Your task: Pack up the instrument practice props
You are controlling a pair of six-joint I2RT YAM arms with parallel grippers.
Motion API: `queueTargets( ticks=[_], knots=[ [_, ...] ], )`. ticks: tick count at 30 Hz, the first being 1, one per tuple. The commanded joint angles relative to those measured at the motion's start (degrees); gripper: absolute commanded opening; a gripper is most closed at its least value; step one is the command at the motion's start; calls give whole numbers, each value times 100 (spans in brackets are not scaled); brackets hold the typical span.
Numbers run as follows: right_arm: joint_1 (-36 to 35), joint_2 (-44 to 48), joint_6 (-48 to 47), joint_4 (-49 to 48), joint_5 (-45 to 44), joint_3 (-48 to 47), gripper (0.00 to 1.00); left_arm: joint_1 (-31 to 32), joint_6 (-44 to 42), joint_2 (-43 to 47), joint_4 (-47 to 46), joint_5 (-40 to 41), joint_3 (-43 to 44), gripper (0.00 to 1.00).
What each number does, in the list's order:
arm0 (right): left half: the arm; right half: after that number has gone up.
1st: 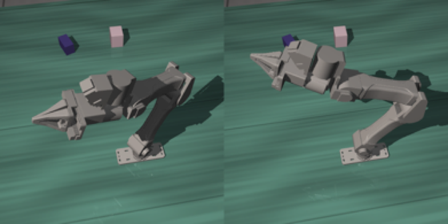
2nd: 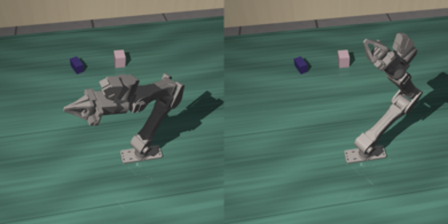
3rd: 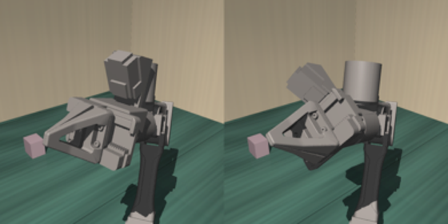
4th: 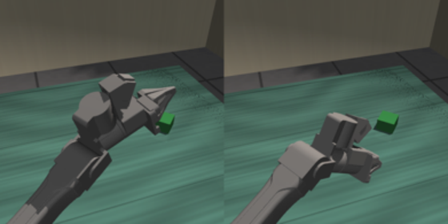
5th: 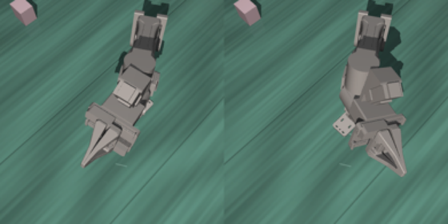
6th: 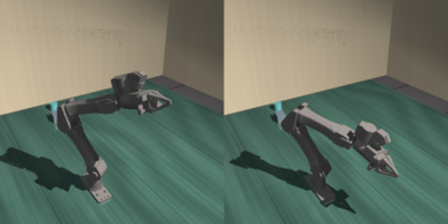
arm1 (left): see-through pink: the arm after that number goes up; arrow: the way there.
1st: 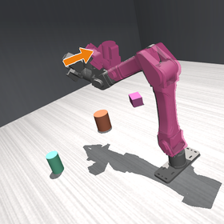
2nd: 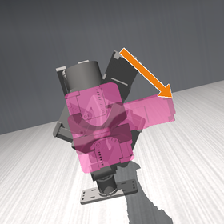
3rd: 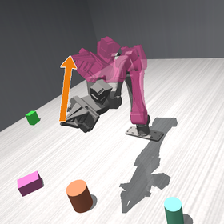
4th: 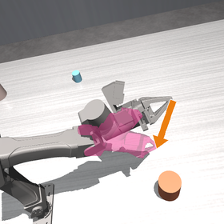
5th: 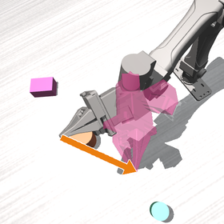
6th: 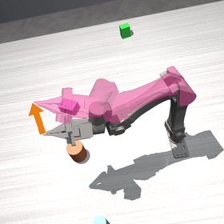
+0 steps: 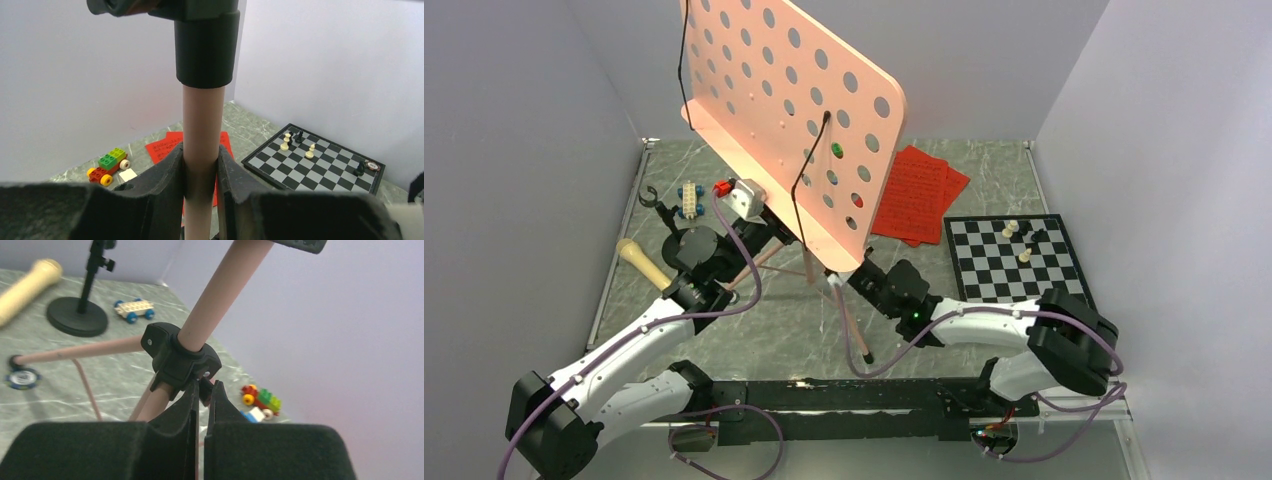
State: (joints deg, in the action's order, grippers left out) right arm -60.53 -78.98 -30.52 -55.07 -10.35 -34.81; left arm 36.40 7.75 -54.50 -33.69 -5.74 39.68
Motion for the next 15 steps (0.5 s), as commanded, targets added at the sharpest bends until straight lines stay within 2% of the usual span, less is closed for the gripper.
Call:
queueTargets(
  ticks=[1,8,10,12,13,15],
  knots=[
    [-406,-336,-1870,-255,-1133,532,0,-57,152,-116,324,243,63,0],
    [-547,-940,-3570,-1865,-1996,886,0,-77,116,-70,355,245,-25,0],
    [-560,-1099,-3768,-2257,-2180,901,0,-83,151,-94,363,220,-26,0],
    [-585,-927,-3550,-2042,-2326,838,0,-85,163,-104,364,190,-30,0],
    [-596,-665,-3086,-1608,-2334,751,7,-82,161,-105,371,192,-31,0],
    [-593,-2,-2023,-247,-2145,494,37,-89,125,-104,396,195,-24,0]
  ],
)
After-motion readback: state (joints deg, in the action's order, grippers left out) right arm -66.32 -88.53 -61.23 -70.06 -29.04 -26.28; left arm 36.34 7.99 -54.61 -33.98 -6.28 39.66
